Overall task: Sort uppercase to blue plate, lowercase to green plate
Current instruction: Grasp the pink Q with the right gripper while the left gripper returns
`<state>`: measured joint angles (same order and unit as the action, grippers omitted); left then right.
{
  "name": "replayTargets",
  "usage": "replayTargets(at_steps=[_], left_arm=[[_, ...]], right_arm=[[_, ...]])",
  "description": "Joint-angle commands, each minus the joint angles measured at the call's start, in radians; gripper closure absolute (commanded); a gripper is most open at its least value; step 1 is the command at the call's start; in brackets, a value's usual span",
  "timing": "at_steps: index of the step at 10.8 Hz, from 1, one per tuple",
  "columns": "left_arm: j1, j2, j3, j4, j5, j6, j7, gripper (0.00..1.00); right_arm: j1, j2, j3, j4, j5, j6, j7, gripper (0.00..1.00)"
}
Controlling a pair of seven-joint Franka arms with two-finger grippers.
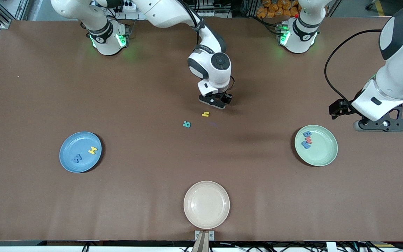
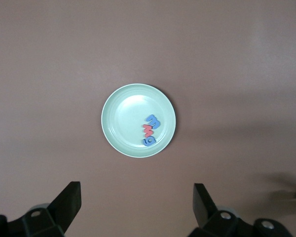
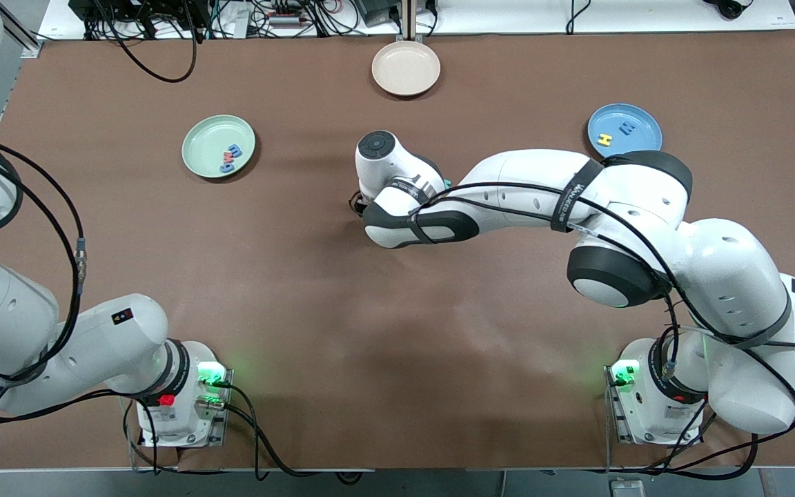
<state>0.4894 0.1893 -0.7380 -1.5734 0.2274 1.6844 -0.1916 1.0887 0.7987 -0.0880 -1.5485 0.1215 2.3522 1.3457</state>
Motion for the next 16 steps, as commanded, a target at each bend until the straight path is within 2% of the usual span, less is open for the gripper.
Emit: replayTargets(at_steps=[1,4,7,9,12,14,16], left_arm=[[0.008,-0.013,-0.030,-0.008,-0.023,-0.006,0.018,0.00],[0.008,-0.014,-0.049,-0.008,-0.023,-0.006,0.014,0.00],[0.008,-0.014,-0.115,-0.019,-0.034,-0.009,-0.023,0.00],[-0.003,0.002,-0.188,-0.023,-0.040,-0.008,-0.174,0.00],[-0.102,0.030,-0.204,-0.057,-0.042,0.033,-0.311,0.00],[-0.184,0.035,-0.204,-0.137,-0.039,0.153,-0.467,0.00],[-0.265,0.056,-0.204,-0.235,-0.025,0.308,-0.621,0.00]], right_arm=[[0.008,0.013,-0.009,0.015,0.004,0.002,0.004,1.00],[0.005,0.004,-0.010,0.015,0.004,0.007,0.000,1.00],[-0.029,-0.039,-0.019,0.031,0.004,-0.008,-0.011,1.00],[-0.096,-0.097,-0.038,0.039,0.006,-0.146,-0.187,1.00],[-0.252,-0.150,-0.045,0.031,0.006,-0.250,-0.405,1.00],[-0.384,-0.205,-0.045,-0.016,0.009,-0.272,-0.614,1.00],[-0.495,-0.257,-0.047,-0.109,0.006,-0.271,-0.863,1.00]])
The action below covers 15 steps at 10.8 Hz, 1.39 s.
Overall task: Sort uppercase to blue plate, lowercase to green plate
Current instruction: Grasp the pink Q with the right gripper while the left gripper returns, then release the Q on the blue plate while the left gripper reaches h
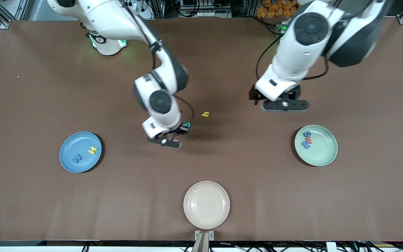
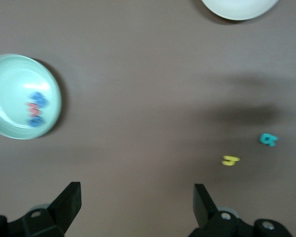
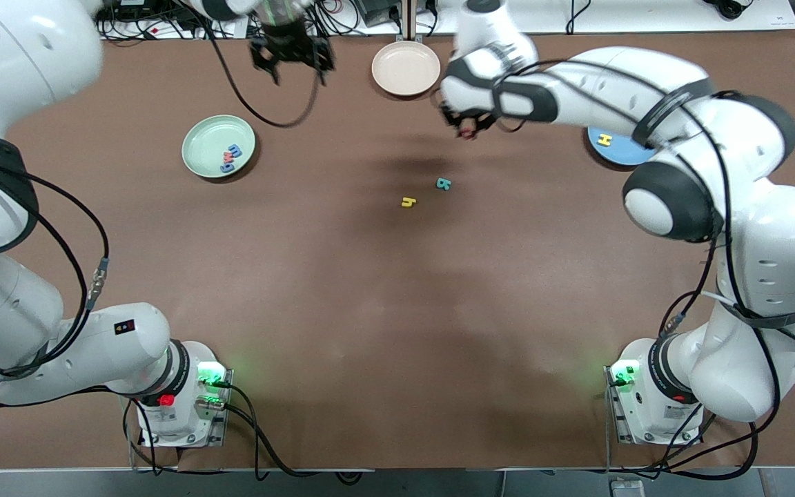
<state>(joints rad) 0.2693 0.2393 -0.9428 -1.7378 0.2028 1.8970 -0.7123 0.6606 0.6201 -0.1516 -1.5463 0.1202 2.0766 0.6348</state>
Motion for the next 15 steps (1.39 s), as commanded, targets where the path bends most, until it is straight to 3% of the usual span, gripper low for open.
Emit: replayTargets(at_steps=[1,5,7,8,9,10,11,12,13,15], left_arm=[[-0.083,0.040,0.002,-0.095,0.009,0.152,-0.157,0.00],[-0.238,0.248,0.009,-0.097,0.310,0.180,-0.463,0.00],[-0.255,0.345,0.009,-0.094,0.423,0.183,-0.544,0.00],[-0.268,0.369,0.010,-0.092,0.414,0.198,-0.574,0.00],[-0.266,0.397,0.012,-0.091,0.412,0.200,-0.699,0.08],[-0.268,0.419,0.012,-0.088,0.411,0.200,-0.820,0.08],[-0.269,0.449,0.012,-0.079,0.409,0.206,-0.923,0.08],[-0.277,0.481,0.012,-0.057,0.409,0.209,-1.016,0.08],[-0.292,0.498,0.015,-0.049,0.409,0.212,-1.092,0.08],[-0.382,0.525,0.089,-0.016,0.402,0.240,-1.279,0.10]], right_arm=[[-0.106,-0.104,0.003,-0.154,-0.005,0.005,-0.256,1.00],[-0.287,-0.138,-0.048,-0.204,-0.083,0.002,-0.663,1.00],[-0.392,-0.140,-0.049,-0.202,-0.094,0.000,-0.855,1.00],[-0.438,-0.137,-0.048,-0.199,-0.120,0.005,-0.930,1.00],[-0.484,-0.132,-0.048,-0.195,-0.135,0.010,-1.005,1.00],[-0.513,-0.128,-0.048,-0.192,-0.136,0.011,-1.056,1.00],[-0.524,-0.126,-0.046,-0.193,-0.134,0.011,-1.063,0.83],[-0.526,-0.123,-0.046,-0.195,-0.134,0.011,-1.060,0.14],[-0.524,-0.125,-0.046,-0.193,-0.132,0.004,-1.060,0.00],[-0.524,-0.123,-0.046,-0.193,-0.131,0.002,-1.050,0.00]])
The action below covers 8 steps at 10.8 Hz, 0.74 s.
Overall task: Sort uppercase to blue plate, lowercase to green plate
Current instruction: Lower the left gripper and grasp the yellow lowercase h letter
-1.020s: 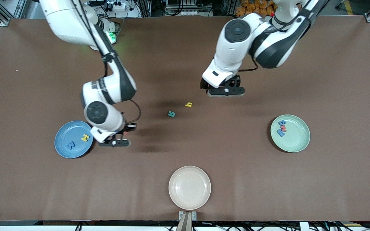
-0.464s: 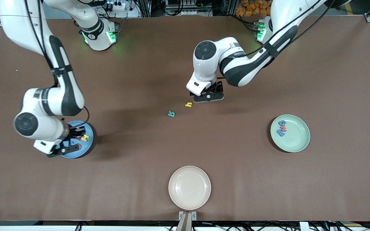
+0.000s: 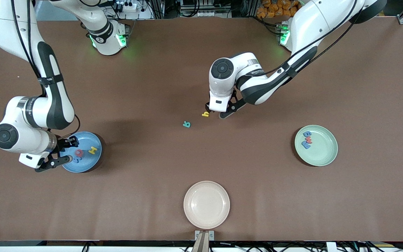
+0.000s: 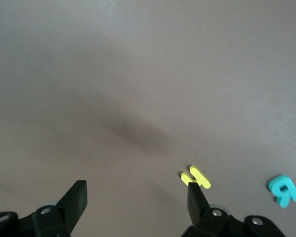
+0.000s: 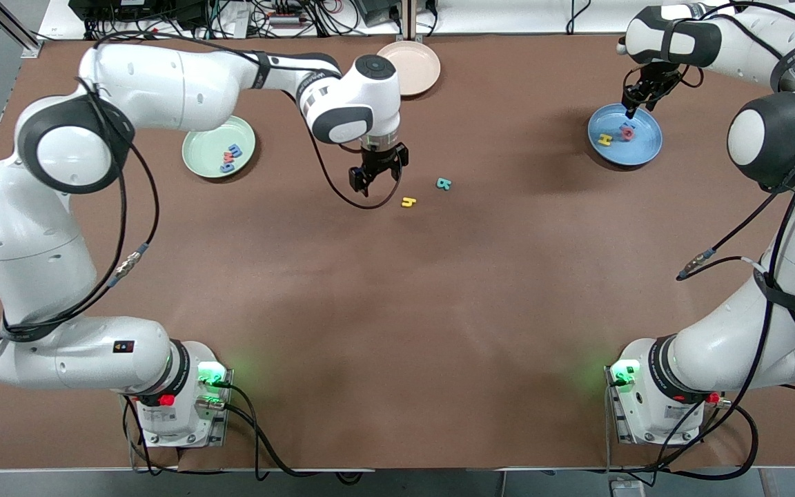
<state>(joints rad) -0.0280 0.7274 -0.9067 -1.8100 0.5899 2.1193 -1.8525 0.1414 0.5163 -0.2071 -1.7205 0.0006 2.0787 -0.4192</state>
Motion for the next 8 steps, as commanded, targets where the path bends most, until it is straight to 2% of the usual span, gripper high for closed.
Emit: replayTargets(at_steps=[1,2,3,4,8], left_arm=[[-0.172,0.049,0.137,0.098,-0.013,0.019,-0.196,0.10],[-0.249,0.055,0.211,0.133,-0.071,0.019,-0.203,0.10],[-0.309,0.066,0.276,0.161,-0.128,0.034,-0.202,0.15],[-0.344,0.069,0.311,0.173,-0.154,0.065,-0.203,0.18],[-0.346,0.084,0.341,0.182,-0.180,0.100,-0.203,0.22]], right_arm=[[-0.005,-0.019,0.009,-0.021,-0.011,-0.002,0.003,0.00],[-0.005,-0.021,0.009,-0.021,-0.011,-0.002,0.003,0.00],[-0.003,-0.019,0.009,-0.019,-0.011,-0.002,0.005,0.00],[-0.003,-0.019,0.009,-0.019,-0.010,-0.002,0.005,0.00],[-0.002,-0.019,0.009,-0.021,-0.007,-0.002,0.007,0.00]])
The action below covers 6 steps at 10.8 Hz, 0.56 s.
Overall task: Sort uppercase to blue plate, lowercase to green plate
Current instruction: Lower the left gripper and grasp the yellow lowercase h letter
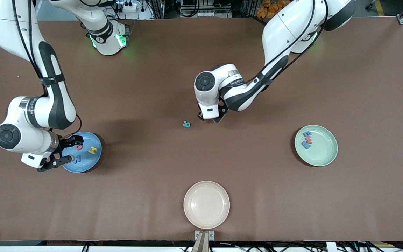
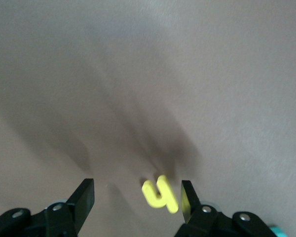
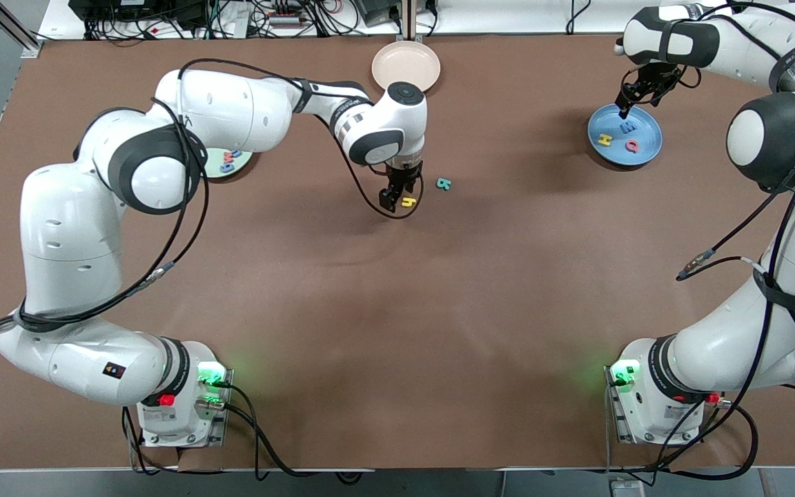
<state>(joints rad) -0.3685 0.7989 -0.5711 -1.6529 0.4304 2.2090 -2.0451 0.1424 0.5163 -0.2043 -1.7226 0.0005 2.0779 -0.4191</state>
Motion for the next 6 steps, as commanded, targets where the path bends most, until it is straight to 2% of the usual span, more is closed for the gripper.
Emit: replayTargets(at_steps=[1,5,6], left_arm=[[-0.007,0.025,0.005,0.042,-0.027,0.011,-0.012,0.29],[-0.024,0.034,0.010,0.054,-0.059,0.012,-0.087,0.32],[-0.036,0.036,0.029,0.054,-0.062,0.026,-0.104,0.32]], right_arm=[[-0.001,-0.019,0.006,-0.019,-0.007,-0.001,0.005,0.00],[0.000,-0.016,0.006,-0.019,-0.007,-0.001,0.005,0.00],[0.000,-0.016,0.006,-0.019,-0.007,-0.001,0.005,0.00]])
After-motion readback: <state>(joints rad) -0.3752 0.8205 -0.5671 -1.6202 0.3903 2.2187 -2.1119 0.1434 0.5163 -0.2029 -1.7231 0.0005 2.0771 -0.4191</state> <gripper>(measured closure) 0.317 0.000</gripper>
